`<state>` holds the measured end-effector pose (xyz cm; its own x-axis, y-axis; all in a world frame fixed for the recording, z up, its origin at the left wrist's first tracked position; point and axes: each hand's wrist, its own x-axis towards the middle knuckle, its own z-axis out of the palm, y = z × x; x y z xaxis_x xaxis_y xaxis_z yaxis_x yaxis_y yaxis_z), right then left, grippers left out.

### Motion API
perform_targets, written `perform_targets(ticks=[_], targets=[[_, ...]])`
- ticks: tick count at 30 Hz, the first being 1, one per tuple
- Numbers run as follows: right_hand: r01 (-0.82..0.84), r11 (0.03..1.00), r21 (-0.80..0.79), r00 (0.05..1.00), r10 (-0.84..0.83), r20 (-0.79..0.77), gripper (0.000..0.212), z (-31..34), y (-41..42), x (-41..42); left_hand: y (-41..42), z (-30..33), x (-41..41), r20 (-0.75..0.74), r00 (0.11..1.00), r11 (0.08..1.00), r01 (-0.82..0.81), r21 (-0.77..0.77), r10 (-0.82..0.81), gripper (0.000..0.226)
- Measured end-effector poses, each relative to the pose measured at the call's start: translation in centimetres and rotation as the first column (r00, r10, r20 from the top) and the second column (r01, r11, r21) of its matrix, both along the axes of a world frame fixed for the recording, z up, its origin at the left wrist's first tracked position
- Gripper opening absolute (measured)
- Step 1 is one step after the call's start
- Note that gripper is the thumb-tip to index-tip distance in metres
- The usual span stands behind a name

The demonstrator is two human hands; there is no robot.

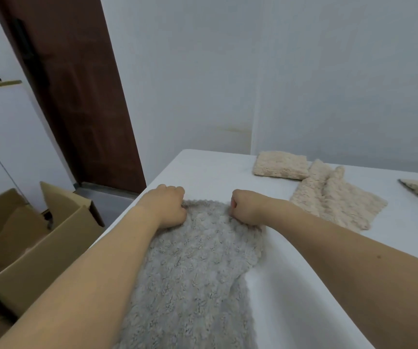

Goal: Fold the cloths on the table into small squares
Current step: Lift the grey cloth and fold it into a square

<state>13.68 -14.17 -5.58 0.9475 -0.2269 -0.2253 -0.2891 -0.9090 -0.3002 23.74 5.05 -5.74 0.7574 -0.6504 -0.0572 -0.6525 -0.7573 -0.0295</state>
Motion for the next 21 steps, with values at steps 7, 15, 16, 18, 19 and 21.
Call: perform_targets(ticks=[7,15,16,18,19,21], targets=[[0.028,0.996,0.081,0.997,-0.034,0.072,0.027,6.5,-1.1,-5.7,0.2,7.3,-3.8,-0.031,0.999,0.980,0.017,-0.197,-0.023,0.007],[0.304,0.951,-0.051,0.817,-0.232,0.528,0.024,19.7,-3.2,-15.1,-0.8,19.2,-11.6,0.443,0.896,0.934,0.187,-0.305,-0.034,0.011],[0.320,0.947,-0.008,0.767,-0.254,0.589,0.021,21.1,-3.4,-16.6,-0.8,20.6,-12.8,0.472,0.881,0.924,0.210,-0.319,-0.037,0.011],[0.310,0.941,0.133,0.655,-0.313,0.688,0.013,23.1,-3.6,-19.7,-0.8,22.9,-15.1,0.432,0.901,0.884,0.227,-0.408,-0.032,0.010],[0.285,0.935,0.212,0.599,-0.346,0.722,0.012,23.7,-3.6,-21.2,-0.8,23.8,-16.4,0.370,0.928,0.849,0.227,-0.477,-0.040,0.009],[0.226,0.912,0.341,0.510,-0.409,0.756,0.015,24.4,-3.6,-24.1,-0.8,25.0,-19.2,0.229,0.968,0.766,0.223,-0.603,-0.102,0.008]])
